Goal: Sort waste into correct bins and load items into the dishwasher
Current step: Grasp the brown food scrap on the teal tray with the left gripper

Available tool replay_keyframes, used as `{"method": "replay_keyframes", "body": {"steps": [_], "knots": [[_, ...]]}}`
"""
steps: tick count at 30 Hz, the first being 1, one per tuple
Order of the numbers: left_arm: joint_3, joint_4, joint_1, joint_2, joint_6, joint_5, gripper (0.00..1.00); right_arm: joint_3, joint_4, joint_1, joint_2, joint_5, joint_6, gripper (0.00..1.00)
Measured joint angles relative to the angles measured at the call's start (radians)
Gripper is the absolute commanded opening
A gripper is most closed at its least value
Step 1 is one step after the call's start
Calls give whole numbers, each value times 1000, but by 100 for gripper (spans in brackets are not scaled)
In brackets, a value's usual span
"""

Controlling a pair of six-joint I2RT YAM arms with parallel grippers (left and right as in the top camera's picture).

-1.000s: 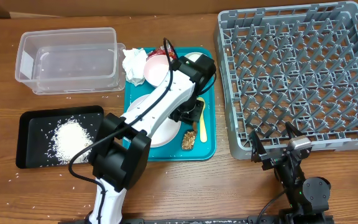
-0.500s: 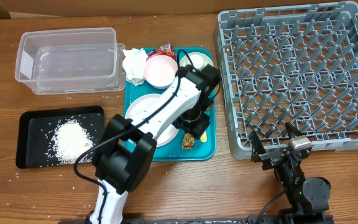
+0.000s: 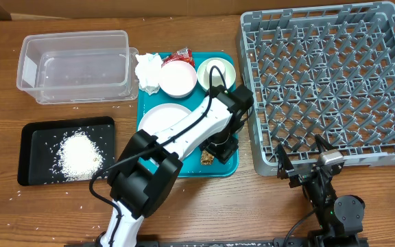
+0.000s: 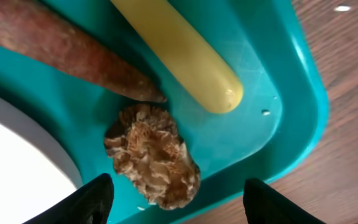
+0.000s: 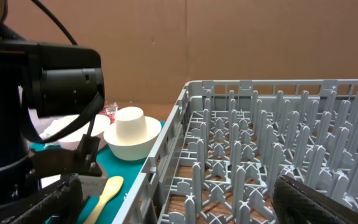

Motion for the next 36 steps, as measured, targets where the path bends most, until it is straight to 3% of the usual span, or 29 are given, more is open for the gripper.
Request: {"method": "replay_keyframes", "body": {"steps": [11, 19, 24, 29, 36], "knots": [[-107, 87, 1, 0, -43, -37, 68, 0, 1, 0, 0, 0, 0, 100], [-127, 126, 1, 0, -55, -51, 38, 0, 0, 0, 0, 0, 0, 100], [-124, 116, 1, -2, -61, -54, 33, 0, 0, 0, 0, 0, 0, 100], [-82, 42, 1, -1, -79, -55, 32, 0, 0, 0, 0, 0, 0, 100], [159, -157, 16, 5, -140, -105, 33, 0, 1, 0, 0, 0, 0, 100]]}}
